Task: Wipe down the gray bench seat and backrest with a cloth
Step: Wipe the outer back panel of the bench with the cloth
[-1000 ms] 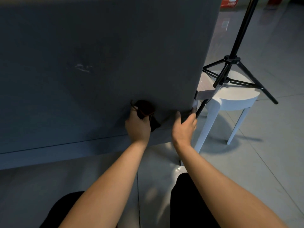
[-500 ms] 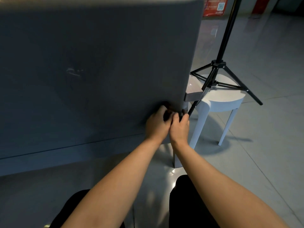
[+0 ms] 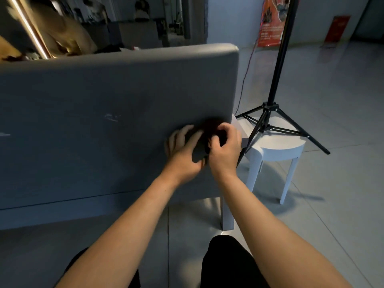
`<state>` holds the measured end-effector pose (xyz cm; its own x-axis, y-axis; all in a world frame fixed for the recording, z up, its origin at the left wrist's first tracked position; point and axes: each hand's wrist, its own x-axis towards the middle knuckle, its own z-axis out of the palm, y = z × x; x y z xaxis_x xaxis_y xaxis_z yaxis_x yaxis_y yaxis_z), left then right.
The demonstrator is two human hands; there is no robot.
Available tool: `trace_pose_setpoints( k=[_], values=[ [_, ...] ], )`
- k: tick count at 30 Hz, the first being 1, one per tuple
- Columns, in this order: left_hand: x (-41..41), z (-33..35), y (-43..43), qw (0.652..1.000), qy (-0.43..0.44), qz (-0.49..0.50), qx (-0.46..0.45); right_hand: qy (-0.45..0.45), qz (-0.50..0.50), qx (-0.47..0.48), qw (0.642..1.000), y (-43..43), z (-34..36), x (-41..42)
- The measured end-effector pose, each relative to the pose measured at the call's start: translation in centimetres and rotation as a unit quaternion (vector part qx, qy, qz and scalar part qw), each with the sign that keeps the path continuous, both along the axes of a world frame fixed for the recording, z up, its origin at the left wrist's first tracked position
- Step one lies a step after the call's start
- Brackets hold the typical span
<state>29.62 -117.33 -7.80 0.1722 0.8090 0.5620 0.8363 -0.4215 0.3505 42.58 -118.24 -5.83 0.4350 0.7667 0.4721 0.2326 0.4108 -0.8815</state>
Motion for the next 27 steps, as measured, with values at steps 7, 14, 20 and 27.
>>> trace_pose_setpoints(
  k=[7, 14, 20, 27],
  values=[
    [-0.3, 0.6, 2.3, 0.986, 0.089, 0.102, 0.096, -0.148, -0.111, 0.172, 0.968, 3.8, 5.8, 0.4],
    [1.4, -0.6, 3.3, 0.986, 0.105, 0.125, 0.015, -0.224, -0.073, 0.075, 0.969, 3.6, -1.2, 0.5],
    [1.4, 0.5, 2.8, 0.981, 0.132, 0.133, -0.051, -0.121, -0.020, -0.012, 0.992, 1.6, -3.2, 0.2],
    [0.5, -1.1, 4.3, 0.987, 0.120, 0.101, 0.022, -0.149, -0.103, 0.155, 0.971, 3.7, 5.6, -0.2]
  ],
)
